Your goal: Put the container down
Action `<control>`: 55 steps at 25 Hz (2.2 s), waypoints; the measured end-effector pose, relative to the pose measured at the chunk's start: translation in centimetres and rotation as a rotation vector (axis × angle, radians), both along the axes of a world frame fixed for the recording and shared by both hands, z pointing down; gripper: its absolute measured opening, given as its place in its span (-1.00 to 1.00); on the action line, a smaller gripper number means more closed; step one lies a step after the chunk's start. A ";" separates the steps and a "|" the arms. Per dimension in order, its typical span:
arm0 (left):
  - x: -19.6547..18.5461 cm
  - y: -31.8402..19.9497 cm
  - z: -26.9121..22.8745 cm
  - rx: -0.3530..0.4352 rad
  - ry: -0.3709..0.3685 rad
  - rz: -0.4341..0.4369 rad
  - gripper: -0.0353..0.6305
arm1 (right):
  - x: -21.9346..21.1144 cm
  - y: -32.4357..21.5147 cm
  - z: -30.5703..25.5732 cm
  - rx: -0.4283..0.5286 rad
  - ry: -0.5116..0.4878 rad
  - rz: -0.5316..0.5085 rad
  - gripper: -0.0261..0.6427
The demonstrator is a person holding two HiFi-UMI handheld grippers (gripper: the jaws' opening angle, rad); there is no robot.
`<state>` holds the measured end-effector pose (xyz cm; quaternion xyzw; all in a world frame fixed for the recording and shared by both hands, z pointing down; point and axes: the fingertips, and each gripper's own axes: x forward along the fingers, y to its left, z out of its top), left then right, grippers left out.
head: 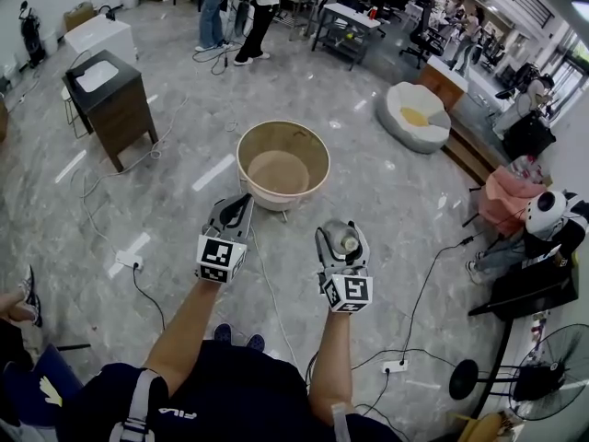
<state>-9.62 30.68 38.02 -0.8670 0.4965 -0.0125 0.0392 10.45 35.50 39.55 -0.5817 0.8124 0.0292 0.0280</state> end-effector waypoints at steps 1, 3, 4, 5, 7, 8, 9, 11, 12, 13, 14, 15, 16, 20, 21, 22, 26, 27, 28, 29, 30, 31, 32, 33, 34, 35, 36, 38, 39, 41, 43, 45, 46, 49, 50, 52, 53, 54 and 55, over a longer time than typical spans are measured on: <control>0.2 0.1 0.0 -0.001 -0.003 -0.002 -0.82 | 0.2 0.1 -0.1 0.002 -0.001 -0.001 0.14; 0.5 0.5 0.3 -0.004 -0.013 -0.008 -0.82 | 0.6 0.3 0.0 0.003 -0.001 -0.006 0.14; 0.7 0.7 0.5 -0.006 -0.016 -0.015 -0.82 | 0.8 0.4 0.0 0.003 -0.001 -0.010 0.14; 0.7 0.9 0.6 -0.008 -0.015 -0.023 -0.82 | 0.8 0.5 0.0 0.004 0.000 -0.015 0.14; 0.5 1.4 0.7 -0.010 -0.010 -0.038 -0.82 | 0.7 0.6 0.1 0.004 0.003 -0.029 0.14; 0.5 1.6 0.7 -0.010 -0.009 -0.042 -0.82 | 0.7 0.7 0.2 0.002 0.006 -0.035 0.14; 0.5 1.7 0.7 -0.010 -0.011 -0.044 -0.82 | 0.7 0.7 0.3 0.000 0.010 -0.041 0.14; 0.8 1.9 0.7 -0.006 -0.015 -0.044 -0.82 | 0.8 0.8 0.5 -0.003 0.013 -0.050 0.14; 0.9 2.0 0.6 -0.003 -0.016 -0.044 -0.82 | 0.9 0.9 0.5 -0.003 0.011 -0.053 0.14; 1.0 2.0 0.5 0.000 -0.016 -0.045 -0.82 | 1.0 0.9 0.5 -0.003 0.008 -0.057 0.14; 1.1 1.9 0.3 0.004 -0.015 -0.045 -0.82 | 1.0 0.8 0.5 -0.002 0.007 -0.059 0.14; 1.2 1.8 0.1 0.008 -0.012 -0.045 -0.82 | 1.1 0.7 0.5 -0.001 0.008 -0.061 0.14; 1.2 1.7 0.1 0.012 -0.011 -0.045 -0.82 | 1.1 0.5 0.5 0.000 0.009 -0.062 0.14; 1.7 0.7 0.5 0.023 -0.010 -0.045 -0.82 | 1.3 -0.6 0.8 0.000 0.015 -0.069 0.14; 1.7 0.4 0.6 0.023 -0.010 -0.043 -0.82 | 1.3 -1.0 1.0 -0.001 0.015 -0.069 0.14; 1.7 0.0 0.7 0.024 -0.010 -0.042 -0.82 | 1.3 -1.5 1.2 0.000 0.017 -0.068 0.14; 1.6 -2.3 1.1 0.029 0.006 -0.050 -0.82 | 1.1 -3.6 1.6 0.008 0.027 -0.083 0.14; 1.6 -3.0 1.2 0.028 0.007 -0.052 -0.82 | 1.1 -4.3 1.7 0.009 0.029 -0.086 0.14; 1.7 -3.8 1.3 0.028 0.005 -0.053 -0.82 | 1.0 -5.0 1.7 0.011 0.031 -0.088 0.14; 1.7 -4.5 1.3 0.029 0.003 -0.052 -0.82 | 1.0 -5.8 1.6 0.013 0.032 -0.087 0.14; 1.7 -5.3 1.3 0.029 0.001 -0.052 -0.82 | 1.0 -6.6 1.6 0.015 0.033 -0.085 0.14; 1.7 -6.0 1.4 0.028 0.000 -0.052 -0.82 | 0.9 -7.4 1.5 0.019 0.035 -0.084 0.14; 1.7 -6.8 1.5 0.027 -0.002 -0.052 -0.82 | 0.8 -8.3 1.4 0.021 0.034 -0.084 0.14; 1.7 -7.6 1.6 0.027 -0.005 -0.053 -0.82 | 0.7 -9.2 1.4 0.022 0.032 -0.087 0.14; 1.6 -8.5 1.7 0.028 -0.007 -0.052 -0.82 | 0.6 -10.1 1.4 0.023 0.031 -0.089 0.14; 1.6 -9.5 1.8 0.031 -0.005 -0.049 -0.82 | 0.5 -11.1 1.4 0.021 0.030 -0.090 0.14; 1.6 -10.5 1.8 0.033 0.000 -0.046 -0.82 | 0.5 -12.2 1.5 0.019 0.029 -0.090 0.14; 1.7 -12.5 2.0 0.030 0.008 -0.045 -0.82 | 0.6 -14.1 1.7 0.011 0.030 -0.089 0.14; 1.7 -13.5 2.1 0.027 0.008 -0.045 -0.82 | 0.6 -15.1 1.8 0.007 0.032 -0.088 0.14; 1.7 -15.8 2.4 0.021 0.007 -0.044 -0.82 | 0.7 -17.3 2.0 -0.001 0.034 -0.087 0.14; 1.7 -18.1 2.4 0.017 0.011 -0.037 -0.82 | 0.6 -19.6 2.0 -0.007 0.033 -0.083 0.14; 1.7 -20.3 2.4 0.011 0.015 -0.027 -0.82 | 0.3 -21.6 1.9 -0.013 0.033 -0.081 0.14; 1.7 -21.4 2.4 0.008 0.016 -0.022 -0.82 | 0.2 -22.6 1.8 -0.016 0.033 -0.079 0.14; 1.6 -25.0 1.8 0.005 0.015 -0.007 -0.82 | -0.4 -26.0 1.4 -0.020 0.034 -0.076 0.14; 1.4 -26.3 1.6 0.005 0.014 -0.004 -0.82 | -0.7 -27.2 1.2 -0.019 0.034 -0.076 0.14; 1.1 -28.8 1.4 0.010 0.014 0.005 -0.82 | -1.1 -29.5 0.9 -0.016 0.031 -0.070 0.14; 1.1 -30.1 1.4 0.011 0.018 0.011 -0.82 | -1.1 -30.5 0.8 -0.014 0.027 -0.064 0.14; 1.0 -31.3 1.3 0.013 0.023 0.015 -0.82 | -1.1 -31.5 0.7 -0.012 0.023 -0.057 0.14; 1.0 -32.4 1.1 0.014 0.025 0.019 -0.82 | -1.0 -32.5 0.5 -0.009 0.019 -0.051 0.14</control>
